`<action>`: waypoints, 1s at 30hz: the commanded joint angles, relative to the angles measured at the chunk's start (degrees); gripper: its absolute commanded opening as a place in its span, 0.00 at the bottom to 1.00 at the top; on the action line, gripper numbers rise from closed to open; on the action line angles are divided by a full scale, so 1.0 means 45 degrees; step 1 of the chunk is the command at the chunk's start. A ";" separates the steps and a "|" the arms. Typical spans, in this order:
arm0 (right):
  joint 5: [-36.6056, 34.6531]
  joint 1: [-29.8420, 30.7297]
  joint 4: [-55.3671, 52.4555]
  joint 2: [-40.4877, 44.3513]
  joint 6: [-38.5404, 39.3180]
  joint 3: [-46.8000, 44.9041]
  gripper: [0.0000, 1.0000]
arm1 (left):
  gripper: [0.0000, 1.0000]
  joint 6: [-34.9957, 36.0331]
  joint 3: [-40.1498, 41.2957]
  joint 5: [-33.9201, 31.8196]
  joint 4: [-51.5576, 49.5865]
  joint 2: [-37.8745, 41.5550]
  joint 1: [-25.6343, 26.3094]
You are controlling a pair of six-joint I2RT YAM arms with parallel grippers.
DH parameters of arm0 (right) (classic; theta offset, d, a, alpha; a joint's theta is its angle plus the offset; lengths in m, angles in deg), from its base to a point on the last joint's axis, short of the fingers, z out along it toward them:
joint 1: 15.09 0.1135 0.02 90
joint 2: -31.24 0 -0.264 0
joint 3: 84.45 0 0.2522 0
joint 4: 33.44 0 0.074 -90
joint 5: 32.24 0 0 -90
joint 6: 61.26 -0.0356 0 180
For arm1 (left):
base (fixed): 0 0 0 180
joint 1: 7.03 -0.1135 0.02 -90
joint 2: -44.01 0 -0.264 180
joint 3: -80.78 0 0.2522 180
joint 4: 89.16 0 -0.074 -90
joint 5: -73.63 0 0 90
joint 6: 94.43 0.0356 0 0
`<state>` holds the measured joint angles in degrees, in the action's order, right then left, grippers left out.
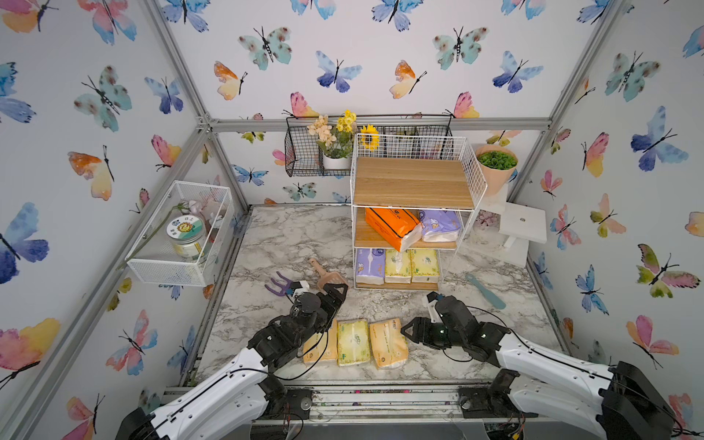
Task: Remove the tissue boxes from the shelf
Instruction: Place the box of tissues at the center of the board.
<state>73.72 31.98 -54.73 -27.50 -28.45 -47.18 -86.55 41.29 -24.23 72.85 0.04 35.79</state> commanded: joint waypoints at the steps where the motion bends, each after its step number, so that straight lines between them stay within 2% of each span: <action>1: 0.0040 0.0029 -0.1122 -0.0407 0.0302 0.0245 0.54 | 0.95 0.0067 -0.0354 -0.0402 -0.0225 0.0081 -0.0047; 8: 0.1589 0.0217 0.0969 -0.2802 0.0747 0.0787 0.42 | 0.95 0.0047 -0.0339 -0.0246 -0.0154 0.0026 -0.0065; 19: 0.2171 0.1897 0.2816 -0.5970 0.0664 0.2560 0.31 | 0.95 0.0050 -0.0412 -0.0461 -0.0532 0.0366 -0.0079; 23: 0.2270 0.2646 0.3015 -0.7044 0.0707 0.3441 0.34 | 0.95 0.0028 -0.0433 -0.0465 -0.0551 0.0405 -0.0079; 25: 0.1981 0.2837 0.2199 -0.7402 0.1038 0.4053 0.38 | 0.95 0.0046 -0.0437 -0.0442 -0.0545 0.0386 -0.0076; 30: 0.0155 0.2939 0.1314 -0.6138 0.0866 0.3800 0.48 | 0.95 0.0057 -0.0446 -0.0422 -0.0491 0.0416 -0.0084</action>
<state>79.87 45.12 -45.55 -58.65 -24.73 -29.74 -86.60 40.68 -24.25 71.21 1.20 35.73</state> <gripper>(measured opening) 0.472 0.948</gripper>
